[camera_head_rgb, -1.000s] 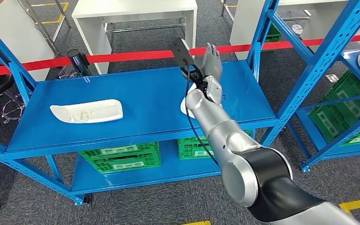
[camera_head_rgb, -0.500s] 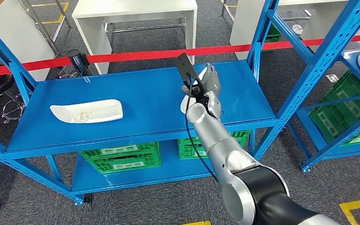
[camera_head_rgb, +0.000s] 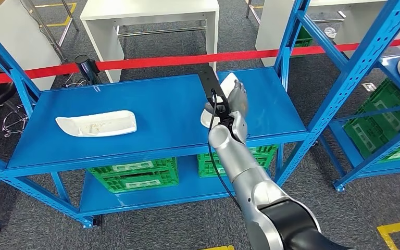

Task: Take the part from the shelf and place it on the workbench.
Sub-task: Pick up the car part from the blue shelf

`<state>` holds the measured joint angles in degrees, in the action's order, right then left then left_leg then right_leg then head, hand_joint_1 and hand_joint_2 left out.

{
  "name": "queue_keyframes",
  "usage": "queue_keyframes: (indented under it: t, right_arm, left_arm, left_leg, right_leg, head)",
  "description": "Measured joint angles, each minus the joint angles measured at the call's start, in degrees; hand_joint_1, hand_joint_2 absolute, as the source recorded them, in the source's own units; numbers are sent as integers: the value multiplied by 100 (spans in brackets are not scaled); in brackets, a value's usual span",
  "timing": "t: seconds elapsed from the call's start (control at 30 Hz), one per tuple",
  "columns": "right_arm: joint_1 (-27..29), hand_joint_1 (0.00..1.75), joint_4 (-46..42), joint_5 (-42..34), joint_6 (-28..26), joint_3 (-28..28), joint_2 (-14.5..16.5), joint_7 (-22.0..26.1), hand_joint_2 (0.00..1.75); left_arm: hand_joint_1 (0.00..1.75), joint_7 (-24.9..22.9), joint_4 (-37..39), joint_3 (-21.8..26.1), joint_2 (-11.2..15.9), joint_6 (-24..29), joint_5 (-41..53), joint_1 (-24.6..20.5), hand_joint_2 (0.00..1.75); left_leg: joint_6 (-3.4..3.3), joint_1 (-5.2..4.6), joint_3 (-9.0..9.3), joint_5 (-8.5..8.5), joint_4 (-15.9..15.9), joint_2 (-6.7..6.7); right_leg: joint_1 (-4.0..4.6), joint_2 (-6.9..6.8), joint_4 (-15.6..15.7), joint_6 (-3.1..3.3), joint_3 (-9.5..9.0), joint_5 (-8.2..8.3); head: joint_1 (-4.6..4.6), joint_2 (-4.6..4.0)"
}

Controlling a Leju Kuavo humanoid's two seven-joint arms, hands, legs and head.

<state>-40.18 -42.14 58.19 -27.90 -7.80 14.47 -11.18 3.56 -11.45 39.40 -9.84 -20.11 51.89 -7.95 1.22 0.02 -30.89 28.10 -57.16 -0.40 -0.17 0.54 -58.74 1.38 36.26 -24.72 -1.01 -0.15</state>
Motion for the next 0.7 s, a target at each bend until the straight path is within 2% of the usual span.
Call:
queue_keyframes:
  t: [0.07, 0.2, 0.47, 0.7]
  right_arm:
    - [126, 0, -188, 104, -65, -2, -19, -47, 175]
    - [436, 0, -683, 301, -155, -19, -38, -94, 0]
    - [1138, 0, -1805, 528, -33, -120, -49, -199, 0]
    - [1437, 0, -2270, 485, 103, -125, -55, -221, 0]
  left_arm:
    - [0, 0, 0, 4, 0, 0, 4, 2, 0]
    - [0, 4, 0, 13, -1, 0, 4, 11, 0]
    - [0, 21, 0, 50, 0, 0, 8, 58, 0]
    - [0, 26, -2, 53, 0, 0, 41, 71, 0]
  left_leg:
    - [0, 0, 0, 1, 0, 0]
    - [-1, 0, 0, 2, 0, 0]
    - [-2, 0, -1, 5, 1, 1]
    - [-2, 0, -1, 6, 1, 1]
  right_leg:
    - [0, 0, 0, 0, 0, 0]
    - [0, 0, 0, -1, 0, -2]
    - [0, 0, 0, -2, 0, -4]
    - [0, 1, 0, -3, -1, -4]
  head:
    - [0, 0]
    - [0, 0]
    - [-1, 0]
    - [0, 0]
